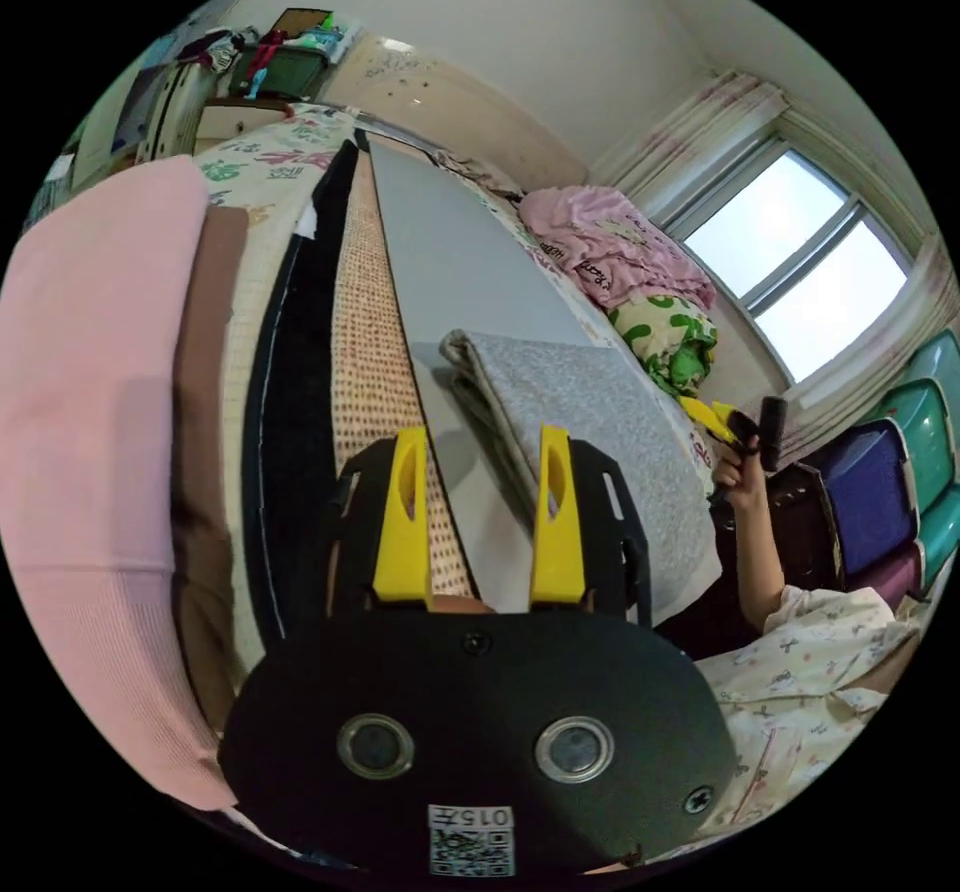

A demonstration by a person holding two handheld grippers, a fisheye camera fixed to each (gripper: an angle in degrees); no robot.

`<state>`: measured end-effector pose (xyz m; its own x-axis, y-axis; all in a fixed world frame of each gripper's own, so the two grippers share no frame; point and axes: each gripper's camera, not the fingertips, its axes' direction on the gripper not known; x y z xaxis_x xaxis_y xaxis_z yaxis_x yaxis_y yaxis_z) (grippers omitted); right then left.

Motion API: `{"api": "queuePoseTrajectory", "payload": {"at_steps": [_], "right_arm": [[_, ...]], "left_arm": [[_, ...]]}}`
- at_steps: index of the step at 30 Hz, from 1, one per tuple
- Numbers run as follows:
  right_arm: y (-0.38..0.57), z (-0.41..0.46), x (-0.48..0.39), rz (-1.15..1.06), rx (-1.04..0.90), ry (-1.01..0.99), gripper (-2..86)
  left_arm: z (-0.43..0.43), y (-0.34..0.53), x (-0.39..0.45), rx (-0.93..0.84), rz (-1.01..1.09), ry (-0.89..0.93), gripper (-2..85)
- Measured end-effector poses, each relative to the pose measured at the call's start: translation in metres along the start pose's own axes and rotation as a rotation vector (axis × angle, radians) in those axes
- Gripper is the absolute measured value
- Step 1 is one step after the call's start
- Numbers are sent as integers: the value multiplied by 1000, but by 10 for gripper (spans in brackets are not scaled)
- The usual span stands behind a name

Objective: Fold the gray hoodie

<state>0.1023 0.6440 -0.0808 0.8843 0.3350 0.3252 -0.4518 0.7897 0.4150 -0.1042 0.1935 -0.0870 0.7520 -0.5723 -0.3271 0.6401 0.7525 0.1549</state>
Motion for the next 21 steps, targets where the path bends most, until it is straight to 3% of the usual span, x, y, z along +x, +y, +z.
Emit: {"api": "queuePoseTrajectory", "payload": {"at_steps": [5, 12, 21], "right_arm": [[-58, 100, 23, 22, -211, -18, 173], [-77, 166, 15, -95, -243, -8, 150], [-42, 199, 47, -175, -252, -68, 119]], "left_arm": [[-1, 18, -20, 14, -64, 119, 177], [-2, 31, -26, 48, -123, 256, 180], [-86, 82, 17, 154, -96, 210, 101]]}}
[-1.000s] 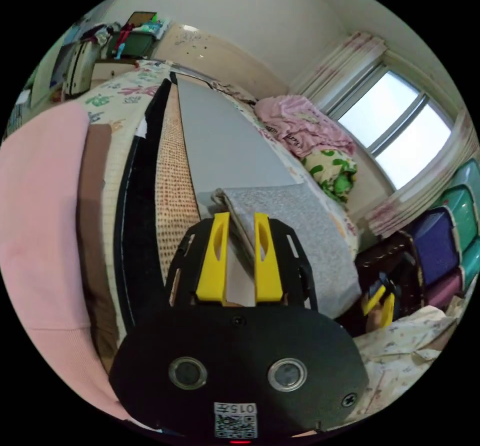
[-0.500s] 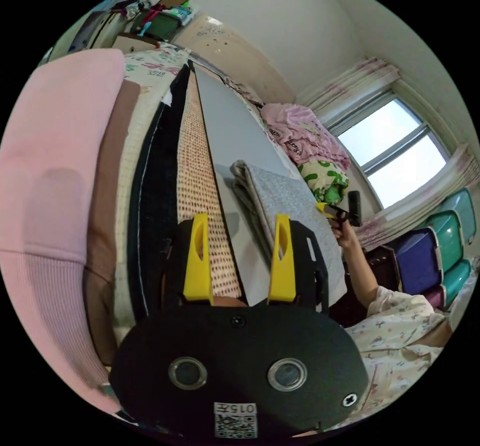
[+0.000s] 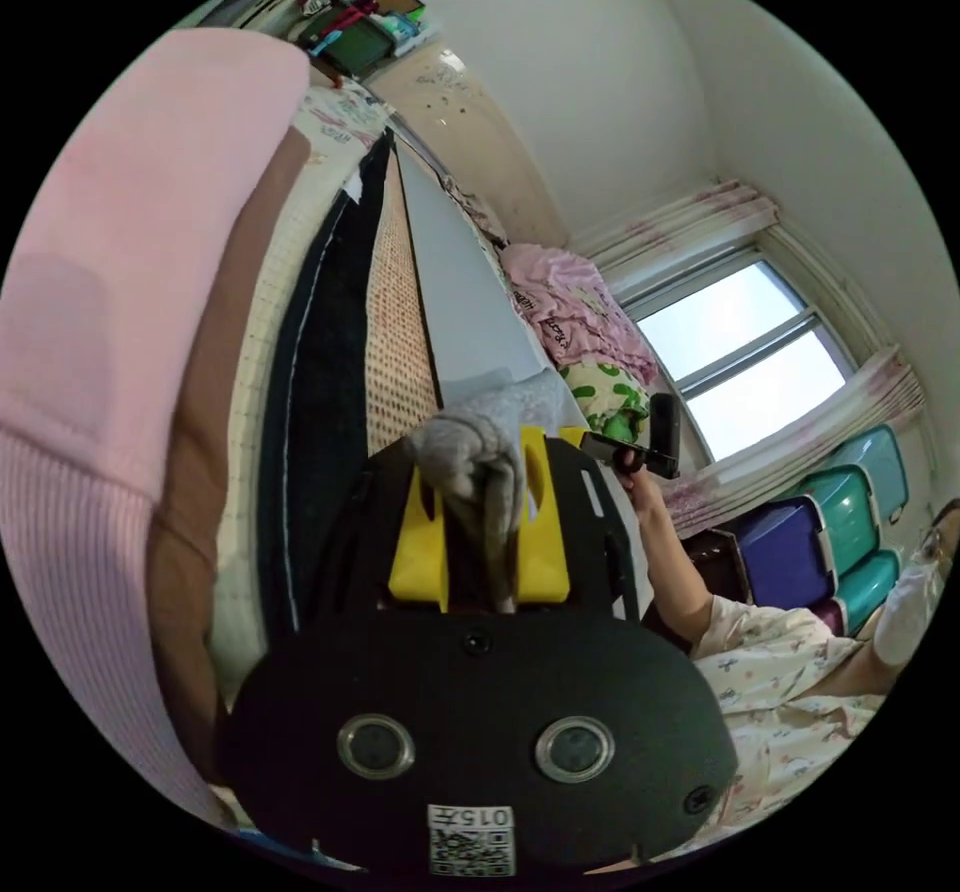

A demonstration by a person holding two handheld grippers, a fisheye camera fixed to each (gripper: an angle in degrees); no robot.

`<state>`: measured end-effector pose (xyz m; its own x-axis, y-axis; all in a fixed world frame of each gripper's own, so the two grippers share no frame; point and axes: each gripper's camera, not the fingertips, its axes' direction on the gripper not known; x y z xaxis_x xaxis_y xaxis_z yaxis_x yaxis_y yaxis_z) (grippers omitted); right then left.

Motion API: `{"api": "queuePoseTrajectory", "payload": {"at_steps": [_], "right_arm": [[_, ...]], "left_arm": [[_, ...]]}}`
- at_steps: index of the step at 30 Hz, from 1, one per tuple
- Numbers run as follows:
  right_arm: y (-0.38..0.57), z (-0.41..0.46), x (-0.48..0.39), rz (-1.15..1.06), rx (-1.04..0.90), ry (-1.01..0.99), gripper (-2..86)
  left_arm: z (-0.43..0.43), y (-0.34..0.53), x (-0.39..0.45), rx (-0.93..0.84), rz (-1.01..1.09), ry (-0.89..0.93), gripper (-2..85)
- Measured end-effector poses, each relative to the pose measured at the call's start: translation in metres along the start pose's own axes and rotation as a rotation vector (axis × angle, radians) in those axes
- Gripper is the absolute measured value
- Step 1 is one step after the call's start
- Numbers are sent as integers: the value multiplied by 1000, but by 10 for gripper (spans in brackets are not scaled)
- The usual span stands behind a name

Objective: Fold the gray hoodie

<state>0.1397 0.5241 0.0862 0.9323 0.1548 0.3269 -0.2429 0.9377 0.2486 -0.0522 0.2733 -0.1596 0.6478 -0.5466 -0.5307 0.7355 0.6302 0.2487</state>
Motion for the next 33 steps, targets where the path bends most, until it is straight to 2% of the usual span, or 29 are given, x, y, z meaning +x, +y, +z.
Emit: {"api": "queuePoseTrajectory", "payload": {"at_steps": [4, 7, 13, 15, 18, 22, 26, 28, 30, 32, 33], "right_arm": [[52, -10, 13, -79, 84, -71, 99], [95, -28, 0, -206, 176, -126, 91], [157, -28, -59, -508, 257, -360, 85], [174, -11, -76, -560, 273, -431, 85], [198, 26, -96, -619, 298, -559, 83], [206, 78, -134, -723, 237, -660, 81], [153, 159, -231, -805, 91, -628, 82], [127, 207, -273, -810, -19, -550, 86], [114, 224, -278, -734, -3, -488, 83], [117, 217, -251, -738, 71, -508, 80], [121, 214, -241, -762, 90, -511, 84]], "left_arm": [[-62, 29, 69, 81, 138, -52, 89], [-142, 65, 139, 177, 248, -51, 85], [-365, 207, 281, 474, 392, -173, 83], [-445, 270, 330, 561, 403, -278, 82], [-523, 341, 383, 662, 402, -410, 81], [-596, 407, 426, 768, 373, -596, 81], [-698, 444, 405, 932, 196, -730, 84], [-739, 443, 373, 975, 57, -926, 90], [-780, 444, 309, 978, -241, -1255, 114], [-795, 463, 273, 985, -431, -1392, 129], [-793, 477, 263, 1007, -424, -1390, 130]]}}
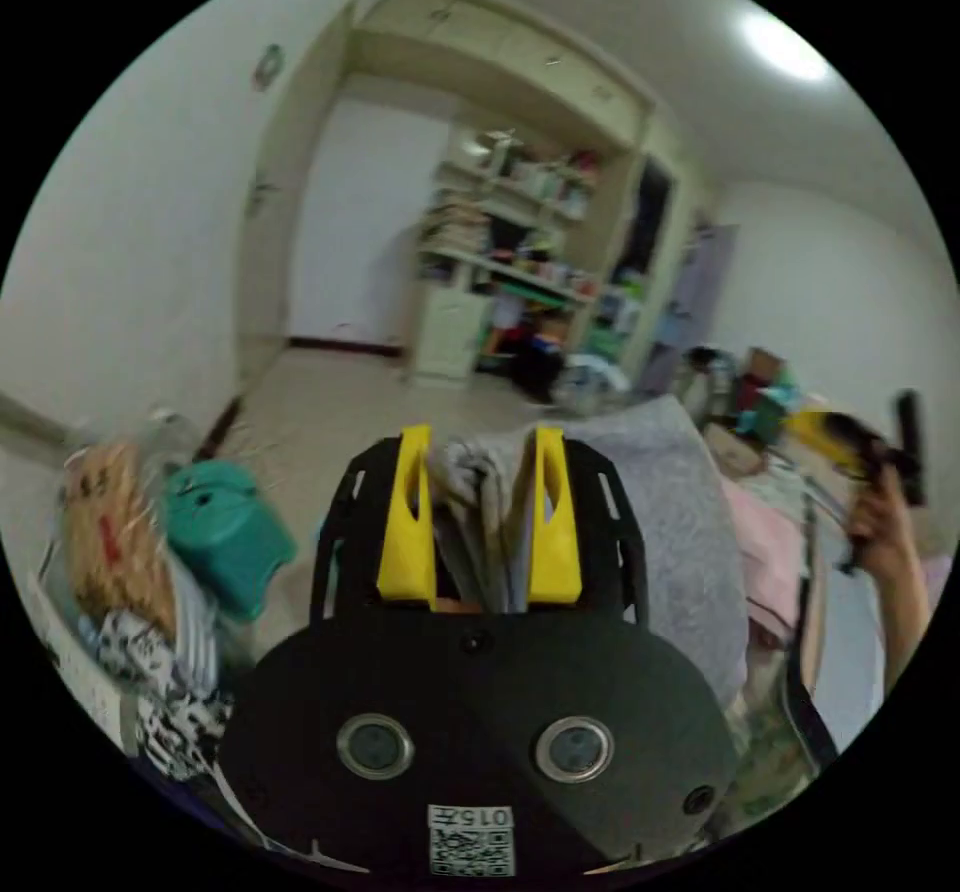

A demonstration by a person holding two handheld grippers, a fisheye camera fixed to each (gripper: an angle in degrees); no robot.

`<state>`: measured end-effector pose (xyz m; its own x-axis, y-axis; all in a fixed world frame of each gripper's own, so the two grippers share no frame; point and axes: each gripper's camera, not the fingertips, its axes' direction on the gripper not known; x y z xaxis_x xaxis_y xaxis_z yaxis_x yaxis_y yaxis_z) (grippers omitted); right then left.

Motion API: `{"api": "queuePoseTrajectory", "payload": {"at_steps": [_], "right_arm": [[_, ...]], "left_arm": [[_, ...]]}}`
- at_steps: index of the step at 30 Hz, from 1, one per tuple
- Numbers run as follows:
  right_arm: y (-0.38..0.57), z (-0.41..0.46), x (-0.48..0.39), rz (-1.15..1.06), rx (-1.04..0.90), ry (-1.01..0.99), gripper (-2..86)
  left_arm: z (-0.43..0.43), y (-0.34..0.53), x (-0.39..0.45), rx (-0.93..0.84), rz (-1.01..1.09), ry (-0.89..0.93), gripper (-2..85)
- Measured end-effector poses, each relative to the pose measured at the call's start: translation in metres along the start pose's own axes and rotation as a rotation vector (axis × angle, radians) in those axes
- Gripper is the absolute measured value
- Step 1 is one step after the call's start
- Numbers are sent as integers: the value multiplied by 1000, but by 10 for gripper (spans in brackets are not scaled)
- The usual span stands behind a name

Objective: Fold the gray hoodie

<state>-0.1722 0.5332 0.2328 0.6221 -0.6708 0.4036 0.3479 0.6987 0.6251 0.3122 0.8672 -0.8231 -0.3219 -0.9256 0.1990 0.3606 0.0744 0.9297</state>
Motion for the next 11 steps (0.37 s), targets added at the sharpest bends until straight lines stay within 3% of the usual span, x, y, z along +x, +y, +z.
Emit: {"api": "queuePoseTrajectory", "payload": {"at_steps": [4, 6, 11], "right_arm": [[73, 2, 42, -77, -187, 237, 109], [102, 21, 59, -60, -303, 254, 124], [141, 112, 36, -224, -601, 442, 187]], "left_arm": [[39, 43, 13, -66, 37, 185, 110], [102, 75, 50, -243, 135, 320, 110], [216, 149, 109, -527, 243, 292, 121]]}}
